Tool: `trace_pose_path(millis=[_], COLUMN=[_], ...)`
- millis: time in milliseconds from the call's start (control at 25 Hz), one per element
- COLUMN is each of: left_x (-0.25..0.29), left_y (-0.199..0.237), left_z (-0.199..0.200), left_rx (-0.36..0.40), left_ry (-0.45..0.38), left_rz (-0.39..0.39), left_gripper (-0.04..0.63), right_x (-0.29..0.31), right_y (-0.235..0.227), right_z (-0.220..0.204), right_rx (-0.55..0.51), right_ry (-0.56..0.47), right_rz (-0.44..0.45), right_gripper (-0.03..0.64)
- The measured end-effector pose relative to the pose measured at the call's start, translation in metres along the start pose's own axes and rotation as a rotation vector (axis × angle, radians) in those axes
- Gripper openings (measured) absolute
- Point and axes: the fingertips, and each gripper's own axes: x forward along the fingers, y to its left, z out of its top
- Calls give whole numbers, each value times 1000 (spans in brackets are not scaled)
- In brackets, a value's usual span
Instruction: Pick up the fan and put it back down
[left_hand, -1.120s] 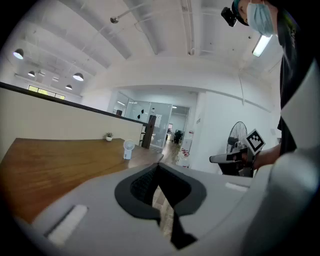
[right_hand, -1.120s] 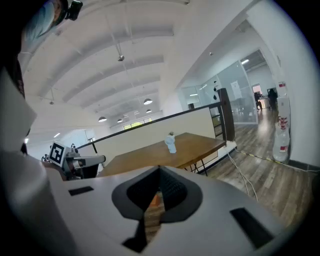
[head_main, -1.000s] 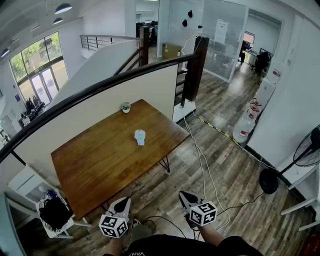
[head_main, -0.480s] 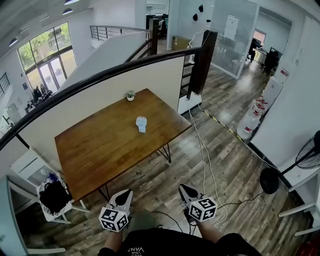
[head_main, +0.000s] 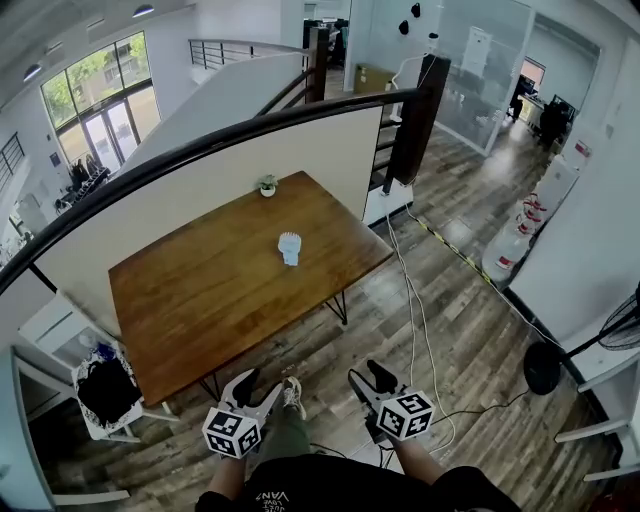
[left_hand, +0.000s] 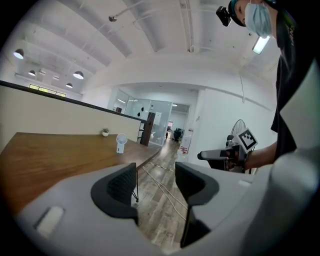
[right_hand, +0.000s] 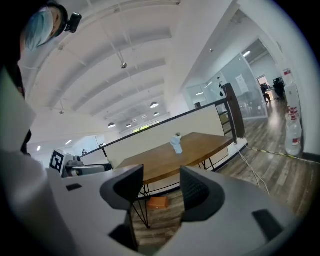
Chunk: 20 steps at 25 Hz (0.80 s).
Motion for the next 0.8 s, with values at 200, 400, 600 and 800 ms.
trace_pose_path(millis=[200,400,600,800], left_x=[48,106,153,176], left_y=[39,84,130,170], left_z=[12,44,71,84], left_rx=[-16,-21,1,6], left_ry=[12,9,14,16], left_rz=[-24,-64,-107,-114], left_gripper=[232,232,232,232], right_x=[47,106,164,211], right_y=[-24,-49,-71,-82], right_z=[16,48,79,90], right_rx=[-6,-12,-32,-48], right_ry=[28,44,42,59], right_rz=[-5,-24,-37,-33], right_gripper=[196,196,196,196])
